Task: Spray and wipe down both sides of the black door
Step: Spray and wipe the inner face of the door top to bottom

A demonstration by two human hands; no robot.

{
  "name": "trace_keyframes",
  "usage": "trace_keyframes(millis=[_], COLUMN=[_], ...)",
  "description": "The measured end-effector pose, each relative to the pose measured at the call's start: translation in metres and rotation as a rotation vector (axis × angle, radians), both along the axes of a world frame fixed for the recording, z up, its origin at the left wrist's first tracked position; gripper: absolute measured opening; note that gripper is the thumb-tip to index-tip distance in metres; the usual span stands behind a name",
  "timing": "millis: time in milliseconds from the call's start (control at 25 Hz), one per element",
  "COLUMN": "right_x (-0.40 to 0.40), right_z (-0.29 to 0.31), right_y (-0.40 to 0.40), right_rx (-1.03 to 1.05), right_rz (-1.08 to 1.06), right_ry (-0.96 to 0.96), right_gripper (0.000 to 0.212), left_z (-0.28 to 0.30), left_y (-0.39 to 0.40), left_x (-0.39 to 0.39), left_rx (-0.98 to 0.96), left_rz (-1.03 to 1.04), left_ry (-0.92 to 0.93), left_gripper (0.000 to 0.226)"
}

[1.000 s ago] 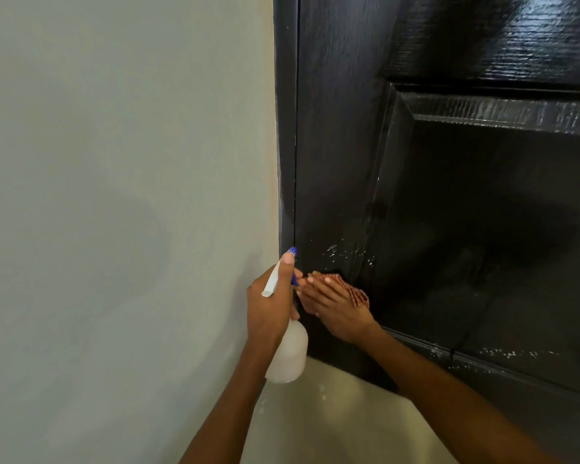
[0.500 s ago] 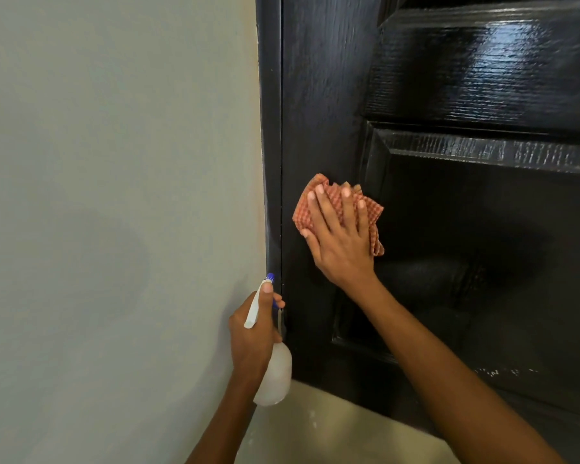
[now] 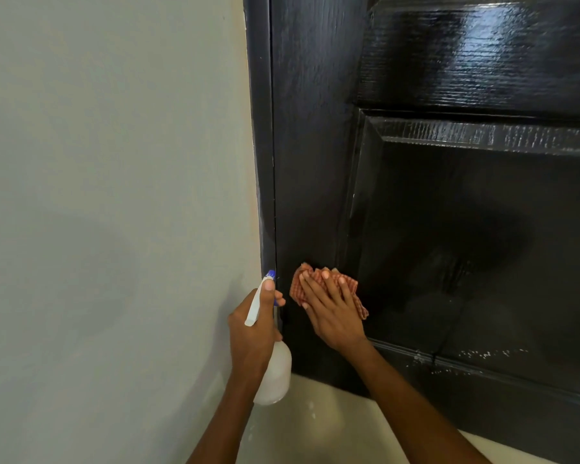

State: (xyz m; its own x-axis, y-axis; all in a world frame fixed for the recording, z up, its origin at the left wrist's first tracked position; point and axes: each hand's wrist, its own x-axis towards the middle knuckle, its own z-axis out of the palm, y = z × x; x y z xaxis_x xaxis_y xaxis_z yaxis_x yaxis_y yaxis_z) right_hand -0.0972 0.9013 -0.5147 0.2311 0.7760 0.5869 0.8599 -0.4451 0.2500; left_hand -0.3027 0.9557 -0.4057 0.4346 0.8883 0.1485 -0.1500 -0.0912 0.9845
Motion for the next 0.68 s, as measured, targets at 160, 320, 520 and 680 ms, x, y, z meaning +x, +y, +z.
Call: trace_keyframes(millis=[160,320,520,680], right_x=[0.003,0.003,-0.001,-0.005], right_z=[0.115,0.196,0.121,0.104], right_y=[0.024,0.041,0.028,0.024], right_rx=[0.242,0.433,0.272,0.242], right_rz=[0.027,-0.008,0.052,0.05], right_ry=[-0.038,-0.05,-0.014,0.026], right_gripper=[0.075,0.071,0.083,0.085], left_z=[0.007,0.014,0.028,0.048], left_y=[-0.001,0.002,0.0,-0.004], left_x=[0.012,0.024,0.026,0.017], left_rx=[-0.085,-0.109,-0.072,-0.011], left_rz=[0.019,-0.011,0.038,0.08], left_ry=[-0.022,-0.017,0.005,-0.032], left_gripper=[0.064,0.038,0.063,0.06])
